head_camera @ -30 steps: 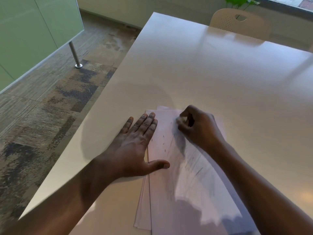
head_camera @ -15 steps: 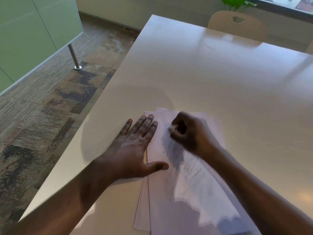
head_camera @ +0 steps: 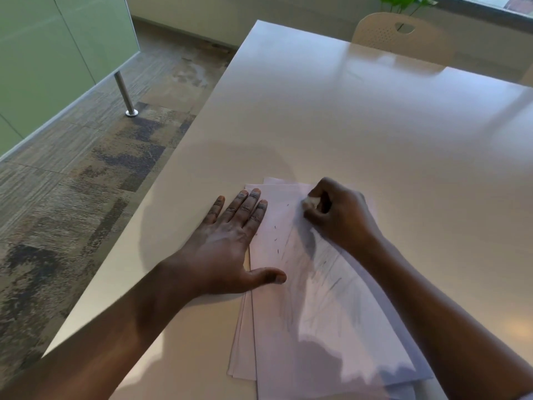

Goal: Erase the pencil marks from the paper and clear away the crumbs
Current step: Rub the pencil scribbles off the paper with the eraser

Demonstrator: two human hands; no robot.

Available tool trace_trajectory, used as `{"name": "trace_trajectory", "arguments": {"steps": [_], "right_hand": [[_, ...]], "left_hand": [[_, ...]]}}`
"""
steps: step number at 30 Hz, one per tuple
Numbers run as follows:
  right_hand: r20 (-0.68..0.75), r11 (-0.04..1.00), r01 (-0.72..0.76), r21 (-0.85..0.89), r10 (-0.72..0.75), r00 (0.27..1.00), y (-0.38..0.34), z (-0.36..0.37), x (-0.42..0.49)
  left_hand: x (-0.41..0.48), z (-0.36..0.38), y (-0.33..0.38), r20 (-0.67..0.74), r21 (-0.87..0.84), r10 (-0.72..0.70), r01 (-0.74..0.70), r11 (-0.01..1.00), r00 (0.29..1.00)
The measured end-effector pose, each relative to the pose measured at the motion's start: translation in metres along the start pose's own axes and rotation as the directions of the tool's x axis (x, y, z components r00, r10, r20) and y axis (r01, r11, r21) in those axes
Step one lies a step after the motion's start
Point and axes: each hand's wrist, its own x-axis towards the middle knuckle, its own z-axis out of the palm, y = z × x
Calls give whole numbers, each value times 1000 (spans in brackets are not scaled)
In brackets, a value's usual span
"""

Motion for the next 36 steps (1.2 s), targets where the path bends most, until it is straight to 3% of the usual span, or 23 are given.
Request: {"name": "trace_trajectory", "arguments": {"steps": [3,9,13,15,21,26,32,36], "right_hand": [[3,999,-40,5,40,999,5,-6,7],[232,956,214,201,-259,938,-25,1,-63],[34,997,74,6,-74,997,1,-7,-29],[3,999,39,-35,-39,999,8,-10,-20],[234,952,278,128,-302,924,-19,-6,-63],[40,984,170,-43,-169,985,6,-11,-17],[242,946,284,156,-315,918,-13,-7,-50],[111,986,164,41,-168,980,-2,-8,-12]], "left_hand": [[0,-5,-1,46,1,12,-12,1000,999],[1,-6,-1,68,-7,19,-19,1000,997],[1,-7,0,85,11,7,-8,1000,996],[1,-9,1,100,20,4,-6,1000,995],[2,-8,1,96,15,8,-9,1000,995],[3,-10,1,121,26,3,-6,1000,993],[2,-10,2,112,26,7,-10,1000,994],[3,-13,3,141,42,-9,3,999,990]]}}
